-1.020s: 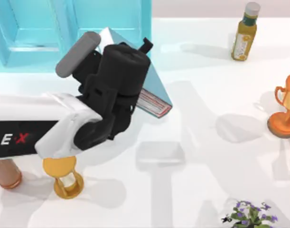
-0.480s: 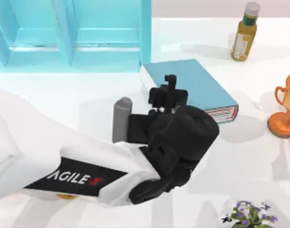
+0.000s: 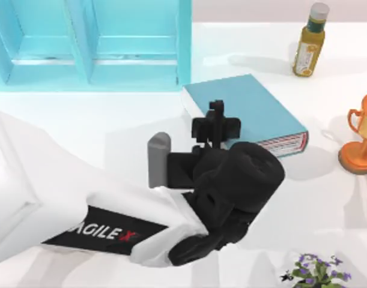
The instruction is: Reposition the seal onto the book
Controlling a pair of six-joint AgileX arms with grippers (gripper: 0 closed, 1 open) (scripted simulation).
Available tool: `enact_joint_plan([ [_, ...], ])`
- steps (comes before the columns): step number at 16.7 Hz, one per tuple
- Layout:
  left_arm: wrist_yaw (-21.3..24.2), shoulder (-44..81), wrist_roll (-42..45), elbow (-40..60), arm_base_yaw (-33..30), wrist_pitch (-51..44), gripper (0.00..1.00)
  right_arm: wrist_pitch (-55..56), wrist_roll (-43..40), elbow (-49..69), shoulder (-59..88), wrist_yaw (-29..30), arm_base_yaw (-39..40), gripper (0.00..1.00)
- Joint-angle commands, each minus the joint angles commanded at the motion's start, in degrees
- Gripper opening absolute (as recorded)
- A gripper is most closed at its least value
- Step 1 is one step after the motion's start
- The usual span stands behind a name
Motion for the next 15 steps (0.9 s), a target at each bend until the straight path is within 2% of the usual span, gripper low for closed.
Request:
enact_joint_plan([
  [8, -0.59, -0.23, -0.54, -0.50, -0.61, 0.05, 0.00, 0.00, 0.00, 0.00, 0.00, 0.00, 0.00, 1.00],
  [15, -0.48, 4.84, -0.50, -2.06, -0.59, 6.75, 0.00, 0.00, 0.00, 0.00, 0.00, 0.00, 0.00, 1.00],
])
